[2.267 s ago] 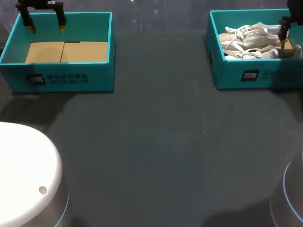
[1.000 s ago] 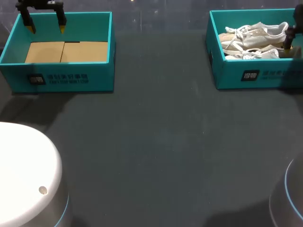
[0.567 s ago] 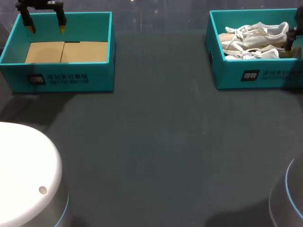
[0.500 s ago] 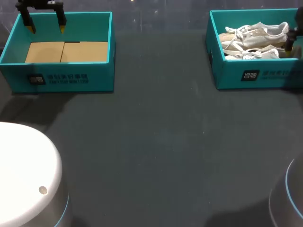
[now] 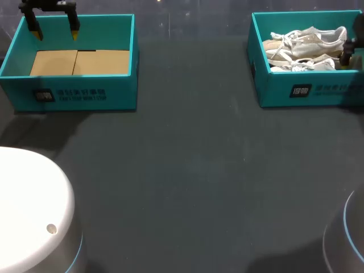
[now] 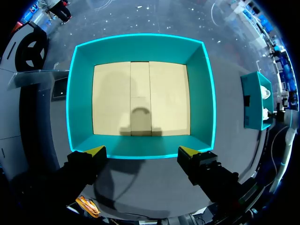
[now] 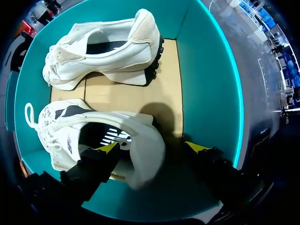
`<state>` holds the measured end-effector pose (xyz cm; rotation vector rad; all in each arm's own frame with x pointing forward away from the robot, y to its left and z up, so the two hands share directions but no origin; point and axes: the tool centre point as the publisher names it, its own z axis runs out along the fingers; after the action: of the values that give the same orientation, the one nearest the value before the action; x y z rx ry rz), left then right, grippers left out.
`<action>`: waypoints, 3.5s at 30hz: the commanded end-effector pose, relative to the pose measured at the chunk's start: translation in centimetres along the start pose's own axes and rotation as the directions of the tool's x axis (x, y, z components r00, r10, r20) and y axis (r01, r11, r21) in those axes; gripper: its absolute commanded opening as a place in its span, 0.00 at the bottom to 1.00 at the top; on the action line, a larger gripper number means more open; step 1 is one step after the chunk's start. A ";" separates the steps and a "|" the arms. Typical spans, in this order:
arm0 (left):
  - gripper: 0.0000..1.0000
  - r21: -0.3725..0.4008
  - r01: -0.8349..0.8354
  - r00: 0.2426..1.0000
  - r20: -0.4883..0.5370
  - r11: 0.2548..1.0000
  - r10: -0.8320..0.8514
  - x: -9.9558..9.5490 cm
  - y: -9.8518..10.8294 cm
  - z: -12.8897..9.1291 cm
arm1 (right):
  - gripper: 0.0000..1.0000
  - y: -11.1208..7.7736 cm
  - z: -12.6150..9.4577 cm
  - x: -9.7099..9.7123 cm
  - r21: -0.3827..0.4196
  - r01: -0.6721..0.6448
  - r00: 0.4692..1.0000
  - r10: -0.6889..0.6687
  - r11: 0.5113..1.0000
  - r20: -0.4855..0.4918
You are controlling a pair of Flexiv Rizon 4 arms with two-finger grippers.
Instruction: Take the shoe out of the shoebox, open the shoe tongue, remove and reinsert the insole, then place the shoe into the shoebox
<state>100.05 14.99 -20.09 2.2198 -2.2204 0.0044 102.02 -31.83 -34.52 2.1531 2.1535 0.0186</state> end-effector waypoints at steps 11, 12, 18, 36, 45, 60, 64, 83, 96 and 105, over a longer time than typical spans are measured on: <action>1.00 -0.001 0.000 1.000 0.001 1.000 0.000 0.0 0.0 0.0 | 0.75 0.4 1.4 0.0 0.026 0.010 1.000 -0.010 1.000 0.008; 1.00 -0.001 0.000 1.000 0.001 1.000 0.000 0.0 0.0 0.0 | 0.70 0.4 1.5 -0.1 0.028 0.010 1.000 -0.010 1.000 0.009; 1.00 -0.001 0.000 1.000 0.001 1.000 0.000 0.0 0.0 0.0 | 0.22 0.4 1.5 -0.3 0.030 0.004 1.000 -0.004 1.000 0.017; 1.00 -0.001 0.000 1.000 0.001 1.000 0.000 0.0 0.0 0.0 | 0.00 0.0 -0.1 -0.7 -0.010 -0.005 1.000 0.005 1.000 0.029; 1.00 -0.001 0.000 1.000 0.001 1.000 0.000 0.0 0.0 0.0 | 0.00 0.2 -1.0 -1.0 -0.035 -0.013 1.000 0.014 0.999 0.022; 1.00 -0.001 0.000 1.000 0.001 1.000 0.000 0.0 0.0 0.0 | 0.00 1.0 -3.5 -1.6 -0.080 -0.013 0.999 0.016 0.997 0.041; 1.00 -0.001 0.000 1.000 0.001 1.000 0.000 0.0 0.0 0.0 | 0.00 1.2 -4.4 -1.9 -0.094 -0.017 0.999 0.020 0.995 0.040; 1.00 -0.001 0.000 1.000 0.001 1.000 0.000 0.0 0.0 0.0 | 0.00 0.6 -12.9 -1.3 -0.115 -0.005 0.994 0.018 0.993 0.110; 1.00 -0.001 0.000 1.000 0.001 1.000 0.000 0.0 0.0 0.0 | 0.00 -1.4 -19.6 -1.3 -0.124 -0.024 0.978 0.049 0.992 0.203; 1.00 -0.001 0.000 1.000 0.001 1.000 0.000 0.0 0.0 0.0 | 0.00 -3.7 -22.8 0.0 -0.133 -0.003 0.966 0.037 0.991 0.257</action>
<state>100.05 14.99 -20.09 2.2199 -2.2204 0.0044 98.35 -31.57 -13.88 1.9970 1.9492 -0.1155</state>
